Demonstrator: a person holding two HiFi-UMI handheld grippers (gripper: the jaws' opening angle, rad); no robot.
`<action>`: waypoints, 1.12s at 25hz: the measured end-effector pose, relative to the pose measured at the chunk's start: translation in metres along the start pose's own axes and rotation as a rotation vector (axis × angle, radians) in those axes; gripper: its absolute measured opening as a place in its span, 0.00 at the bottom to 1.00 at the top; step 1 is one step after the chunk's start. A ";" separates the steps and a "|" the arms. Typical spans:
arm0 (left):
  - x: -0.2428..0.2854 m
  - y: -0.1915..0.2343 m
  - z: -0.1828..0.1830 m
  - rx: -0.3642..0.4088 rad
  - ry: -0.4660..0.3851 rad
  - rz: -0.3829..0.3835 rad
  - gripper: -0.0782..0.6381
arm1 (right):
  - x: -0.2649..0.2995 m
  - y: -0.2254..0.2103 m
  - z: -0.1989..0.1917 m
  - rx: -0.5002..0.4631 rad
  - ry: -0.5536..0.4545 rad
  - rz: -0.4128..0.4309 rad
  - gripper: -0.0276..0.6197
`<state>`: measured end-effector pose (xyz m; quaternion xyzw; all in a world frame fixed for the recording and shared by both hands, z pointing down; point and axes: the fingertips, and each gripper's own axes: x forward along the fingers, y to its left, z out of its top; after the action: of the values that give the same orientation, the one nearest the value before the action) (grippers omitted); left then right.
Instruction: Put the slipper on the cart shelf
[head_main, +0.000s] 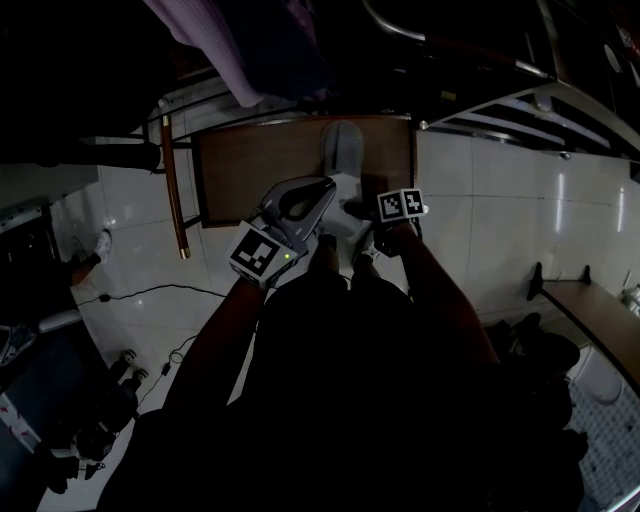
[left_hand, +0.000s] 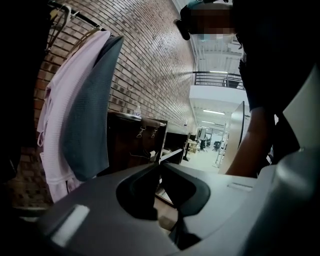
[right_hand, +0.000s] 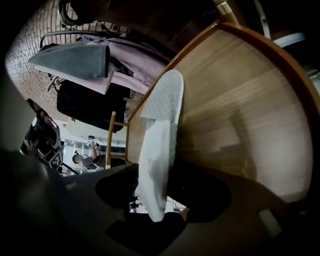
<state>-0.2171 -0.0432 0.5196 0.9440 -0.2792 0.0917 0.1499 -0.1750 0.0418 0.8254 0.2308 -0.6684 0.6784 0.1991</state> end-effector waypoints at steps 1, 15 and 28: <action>0.003 0.002 0.000 -0.002 -0.004 0.003 0.13 | 0.002 0.000 0.001 -0.002 0.003 0.003 0.47; 0.007 0.010 -0.008 -0.034 -0.019 0.030 0.13 | 0.015 0.012 -0.002 0.025 0.037 0.061 0.47; -0.014 0.018 -0.022 -0.038 -0.020 0.067 0.13 | 0.018 0.028 -0.002 -0.012 -0.003 0.096 0.14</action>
<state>-0.2408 -0.0431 0.5412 0.9319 -0.3140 0.0822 0.1619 -0.2058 0.0426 0.8132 0.1983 -0.6831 0.6829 0.1664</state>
